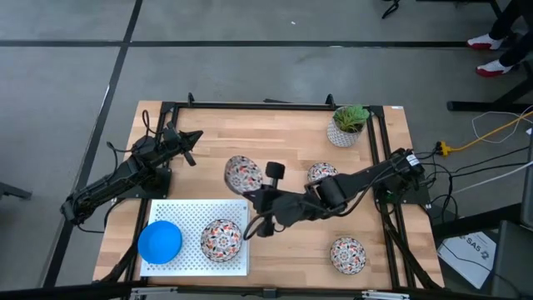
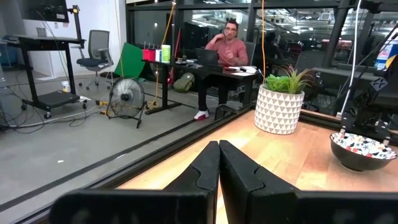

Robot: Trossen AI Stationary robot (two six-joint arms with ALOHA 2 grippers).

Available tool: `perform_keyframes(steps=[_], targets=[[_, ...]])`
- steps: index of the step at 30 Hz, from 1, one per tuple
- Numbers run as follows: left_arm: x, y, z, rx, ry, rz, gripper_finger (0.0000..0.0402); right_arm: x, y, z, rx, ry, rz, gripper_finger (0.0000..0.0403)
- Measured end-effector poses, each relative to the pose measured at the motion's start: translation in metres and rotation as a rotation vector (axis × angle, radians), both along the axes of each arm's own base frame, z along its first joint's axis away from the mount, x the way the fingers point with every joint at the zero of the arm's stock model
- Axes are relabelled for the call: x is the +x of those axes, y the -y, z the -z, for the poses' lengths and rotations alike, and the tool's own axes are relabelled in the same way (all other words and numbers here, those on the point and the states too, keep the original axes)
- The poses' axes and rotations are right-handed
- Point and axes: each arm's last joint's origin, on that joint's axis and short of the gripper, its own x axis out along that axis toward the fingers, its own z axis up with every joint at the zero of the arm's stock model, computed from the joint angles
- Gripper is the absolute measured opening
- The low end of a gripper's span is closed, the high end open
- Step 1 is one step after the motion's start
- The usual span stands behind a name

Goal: Pick & Place Mini bowls
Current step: Stack the patterned bowl on the patterned bowl on the shelf

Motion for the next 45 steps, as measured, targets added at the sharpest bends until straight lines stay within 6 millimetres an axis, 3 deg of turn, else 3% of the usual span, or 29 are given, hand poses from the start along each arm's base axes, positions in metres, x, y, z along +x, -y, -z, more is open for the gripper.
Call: perform_keyframes(steps=[19, 32, 45], targets=[[0.0, 0.0, 0.0, 0.0, 0.0, 0.0, 0.0004, 0.007, -0.005, -0.015, 0.01, 0.119, -0.206, 0.0005], [0.0, 0.0, 0.0, 0.0, 0.0, 0.0, 0.0006, 0.008, -0.018, -0.011, 0.055, 0.113, -0.427, 0.0005], [0.0, 0.0, 0.0, 0.0, 0.0, 0.0, 0.0007, 0.0, -0.037, -0.01, 0.083, 0.099, -0.53, 0.0005]])
